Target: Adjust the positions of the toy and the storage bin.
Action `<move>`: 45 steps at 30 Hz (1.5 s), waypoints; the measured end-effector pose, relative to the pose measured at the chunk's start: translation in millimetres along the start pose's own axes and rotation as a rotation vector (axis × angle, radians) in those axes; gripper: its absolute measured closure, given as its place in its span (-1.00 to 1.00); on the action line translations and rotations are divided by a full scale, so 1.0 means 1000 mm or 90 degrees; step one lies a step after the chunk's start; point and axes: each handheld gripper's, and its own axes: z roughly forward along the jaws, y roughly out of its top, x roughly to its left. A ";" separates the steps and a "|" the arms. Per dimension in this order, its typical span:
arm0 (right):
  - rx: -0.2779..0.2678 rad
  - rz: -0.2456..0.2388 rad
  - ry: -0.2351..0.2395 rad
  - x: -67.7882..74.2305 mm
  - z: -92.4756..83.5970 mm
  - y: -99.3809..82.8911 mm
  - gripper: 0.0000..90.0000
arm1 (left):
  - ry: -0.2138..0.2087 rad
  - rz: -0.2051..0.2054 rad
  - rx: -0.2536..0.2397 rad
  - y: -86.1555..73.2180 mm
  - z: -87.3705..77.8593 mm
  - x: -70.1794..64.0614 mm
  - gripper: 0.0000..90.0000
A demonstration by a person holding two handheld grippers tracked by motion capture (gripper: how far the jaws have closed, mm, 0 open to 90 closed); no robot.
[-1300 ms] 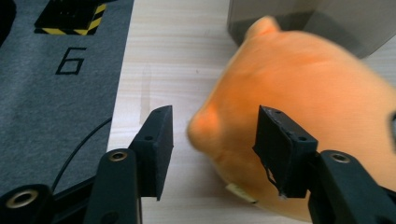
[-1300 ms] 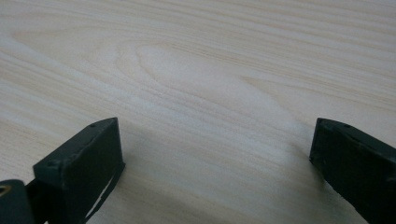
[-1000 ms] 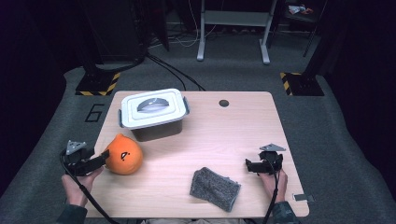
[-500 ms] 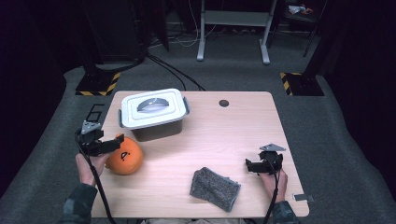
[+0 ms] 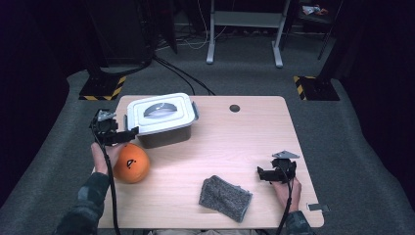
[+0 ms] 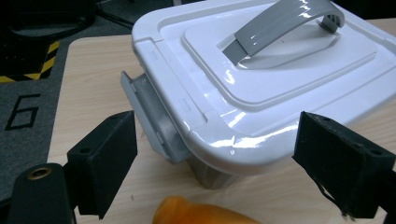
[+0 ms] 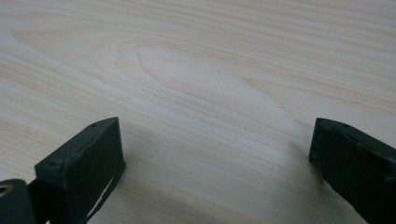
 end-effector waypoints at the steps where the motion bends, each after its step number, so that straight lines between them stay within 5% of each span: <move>1: 0.001 0.000 0.001 0.000 0.000 0.000 -0.95 | 0.003 0.005 -0.002 0.002 0.003 0.000 -0.71; 14: 0.000 0.000 -0.001 0.000 0.000 0.000 -0.95 | 0.017 0.041 0.028 0.014 0.031 -0.006 -0.69; 19: 0.000 0.000 0.001 0.000 0.000 0.000 -0.95 | -0.018 0.039 0.024 0.014 0.036 -0.004 -0.67; 31: 0.000 -0.001 0.000 0.000 0.000 0.000 -0.95 | -0.029 0.062 0.030 0.018 0.040 -0.005 -0.67; 45: 0.000 -0.002 0.000 0.000 0.000 0.000 -0.95 | -0.061 0.103 0.048 0.026 0.049 -0.024 -0.67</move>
